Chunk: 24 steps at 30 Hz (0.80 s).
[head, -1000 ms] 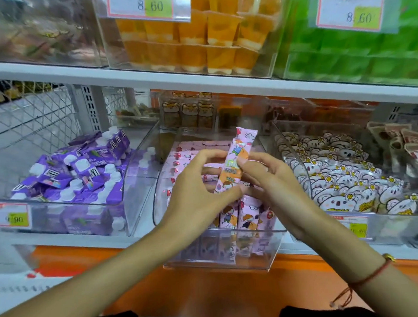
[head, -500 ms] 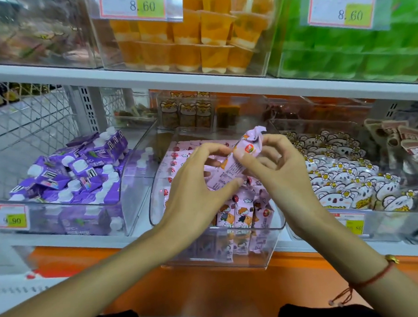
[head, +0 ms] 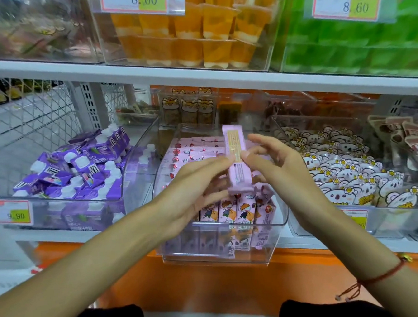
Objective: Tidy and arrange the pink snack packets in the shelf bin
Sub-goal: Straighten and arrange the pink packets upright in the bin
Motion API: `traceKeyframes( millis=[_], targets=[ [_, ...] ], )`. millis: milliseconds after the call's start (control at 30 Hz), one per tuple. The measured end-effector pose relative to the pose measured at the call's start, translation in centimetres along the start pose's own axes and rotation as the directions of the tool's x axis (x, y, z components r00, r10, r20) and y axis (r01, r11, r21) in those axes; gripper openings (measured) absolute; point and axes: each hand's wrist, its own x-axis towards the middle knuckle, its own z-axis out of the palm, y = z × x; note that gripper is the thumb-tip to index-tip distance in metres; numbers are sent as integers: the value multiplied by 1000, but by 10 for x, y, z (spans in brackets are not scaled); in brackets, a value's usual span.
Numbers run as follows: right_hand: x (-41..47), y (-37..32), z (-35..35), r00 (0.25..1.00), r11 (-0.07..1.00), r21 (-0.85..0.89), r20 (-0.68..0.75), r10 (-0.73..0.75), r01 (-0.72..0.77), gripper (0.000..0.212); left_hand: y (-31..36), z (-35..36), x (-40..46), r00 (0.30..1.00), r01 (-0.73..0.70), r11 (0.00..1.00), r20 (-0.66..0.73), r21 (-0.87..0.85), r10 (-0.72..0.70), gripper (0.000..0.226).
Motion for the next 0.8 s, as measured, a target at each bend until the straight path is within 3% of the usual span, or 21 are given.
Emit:
traceKeyframes(
  millis=[67, 133, 233, 367, 467, 567, 667, 733, 800],
  targets=[
    [-1, -1, 0, 997, 999, -5, 51, -54, 54, 41, -1, -4, 1, 984, -175, 953, 0, 248, 181, 31],
    [-4, -2, -1, 983, 984, -27, 61, -171, 173, 40, -2, -8, 2, 915, -363, 784, 35, 504, 401, 37],
    [-8, -4, -2, 960, 960, -32, 44, -278, 279, 40, -1, -9, 1, 842, -454, 636, 68, 624, 535, 39],
    [-9, -6, -3, 946, 941, -97, 55, -321, 325, 44, -2, -7, 1, 846, -485, 681, 97, 549, 524, 37],
    [-11, -4, -2, 943, 927, -178, 100, -317, 331, 59, 0, -4, -1, 937, -331, 910, -24, 250, 347, 36],
    [-12, -5, 0, 934, 905, -231, 85, -347, 357, 51, 1, -2, -2, 975, -215, 976, -53, 15, 216, 44],
    [-10, -6, -3, 929, 909, -208, -1, -370, 362, 35, 1, 0, -2, 960, -249, 968, -127, 29, 250, 65],
    [-9, -5, -7, 949, 946, -113, -48, -311, 304, 35, 4, -5, -2, 915, -316, 942, -227, 114, 335, 78],
    [-7, -3, -10, 976, 979, 44, -100, -194, 199, 39, 7, -8, -3, 872, -384, 881, -205, 276, 444, 71]
  ],
)
